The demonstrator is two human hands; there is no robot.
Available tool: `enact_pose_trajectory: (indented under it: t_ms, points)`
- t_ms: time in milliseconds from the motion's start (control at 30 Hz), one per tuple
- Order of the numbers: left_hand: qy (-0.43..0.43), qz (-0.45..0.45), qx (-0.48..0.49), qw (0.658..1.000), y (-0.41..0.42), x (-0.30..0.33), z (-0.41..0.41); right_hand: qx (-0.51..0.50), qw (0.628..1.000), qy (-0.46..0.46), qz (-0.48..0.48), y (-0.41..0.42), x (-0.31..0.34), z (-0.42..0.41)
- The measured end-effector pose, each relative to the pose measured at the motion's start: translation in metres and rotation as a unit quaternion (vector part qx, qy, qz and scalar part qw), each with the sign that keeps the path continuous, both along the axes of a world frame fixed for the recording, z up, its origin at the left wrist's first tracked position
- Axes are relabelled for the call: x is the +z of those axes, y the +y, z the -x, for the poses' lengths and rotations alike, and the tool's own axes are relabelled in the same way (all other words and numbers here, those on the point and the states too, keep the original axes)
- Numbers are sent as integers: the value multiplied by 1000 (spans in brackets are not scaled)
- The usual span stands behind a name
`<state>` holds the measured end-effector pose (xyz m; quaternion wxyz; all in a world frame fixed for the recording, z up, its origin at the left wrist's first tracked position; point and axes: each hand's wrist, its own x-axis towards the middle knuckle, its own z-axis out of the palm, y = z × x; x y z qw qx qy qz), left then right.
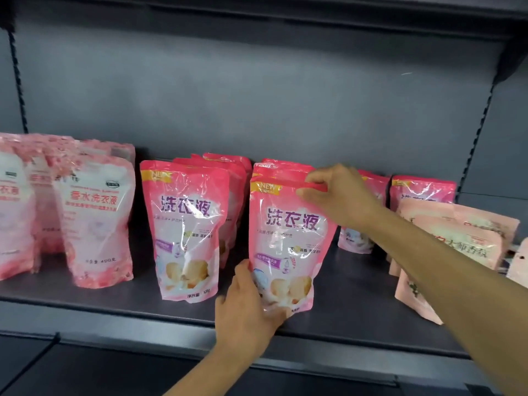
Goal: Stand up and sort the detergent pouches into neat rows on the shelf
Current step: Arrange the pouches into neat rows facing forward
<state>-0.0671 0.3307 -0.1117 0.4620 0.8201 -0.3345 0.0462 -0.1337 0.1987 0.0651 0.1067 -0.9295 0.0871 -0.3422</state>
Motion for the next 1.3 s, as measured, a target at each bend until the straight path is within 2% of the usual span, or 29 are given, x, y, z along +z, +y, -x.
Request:
enact_pose_trajectory:
  t_ms: [67, 233, 333, 400, 533, 833, 900, 1000, 1067, 1133, 1233, 1300]
  points:
    - [7, 9, 0, 1000, 0, 0, 2, 16, 999, -17, -34, 3, -6, 6]
    - [22, 29, -14, 999, 7, 1, 5, 36, 963, -104, -248, 5, -46, 51]
    - [38, 39, -17, 998, 9, 1, 4, 10, 947, -33, -321, 3, -103, 63]
    - [42, 48, -17, 998, 9, 0, 3, 25, 943, 17, -331, 6, -136, 60]
    - [30, 46, -15, 998, 7, 0, 0, 42, 952, 2, -303, 12, -162, 44]
    - [37, 54, -31, 997, 9, -2, -4, -16, 966, -19, -258, 15, -168, 32]
    - [-9, 44, 2, 999, 12, -1, 2, -19, 959, -22, -282, 17, -164, 39]
    - [-143, 74, 25, 987, 19, 7, 20, -48, 957, -35, -285, 16, -151, 59]
    - [-203, 118, -16, 972, 19, 15, 35, -69, 962, -74, -252, 11, -137, 80]
    - [-224, 135, -71, 963, 11, 21, 47, -95, 966, -121, -207, 2, -117, 104]
    - [-198, 105, -154, 962, -15, 26, 64, -176, 966, -147, -116, -23, -85, 138]
    - [-174, 79, -192, 963, -35, 27, 76, -242, 961, -126, -53, -45, -64, 158]
